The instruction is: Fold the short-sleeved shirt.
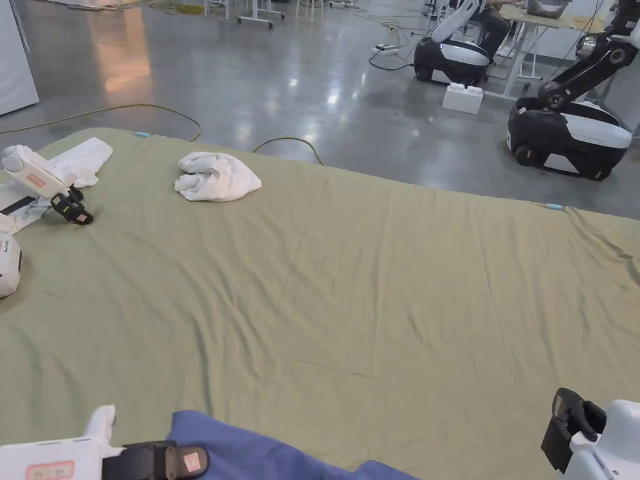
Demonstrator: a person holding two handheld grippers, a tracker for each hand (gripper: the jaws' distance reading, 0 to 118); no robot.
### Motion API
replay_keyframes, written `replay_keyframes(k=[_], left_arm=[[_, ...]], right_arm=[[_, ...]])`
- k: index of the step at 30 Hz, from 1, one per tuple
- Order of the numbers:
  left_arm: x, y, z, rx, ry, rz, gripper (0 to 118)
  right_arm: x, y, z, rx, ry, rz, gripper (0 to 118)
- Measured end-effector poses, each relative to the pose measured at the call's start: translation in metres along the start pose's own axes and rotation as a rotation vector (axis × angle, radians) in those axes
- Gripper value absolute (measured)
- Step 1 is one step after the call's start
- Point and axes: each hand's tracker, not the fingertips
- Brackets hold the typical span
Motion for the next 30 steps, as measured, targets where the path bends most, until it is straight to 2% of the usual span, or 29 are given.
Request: replay_keyframes(k=[4,6,12,19,30], left_arm=[[0.045,0.023,0.038,0.036,0.156,-0.078,13],[0.055,0.039,0.054,0.038,0.295,-0.132,13],[0.114,0.04,0.05,-0.025,0.503,-0.346,13],[0.148,0.017,0.0,-0.113,0.531,-0.406,13],[0.177,-0.017,-0.072,-0.229,0.442,-0.433,13]], right_arm=[[-0.002,0.001,-0.002,0.005,0.011,0.004,0],[-0.003,0.002,-0.004,0.008,0.018,0.003,0],[-0.009,-0.003,-0.01,0.004,0.043,-0.009,0],[-0.006,-0.009,-0.013,-0.013,0.05,-0.023,0],[0.018,-0.006,-0.005,-0.007,0.009,-0.033,0]])
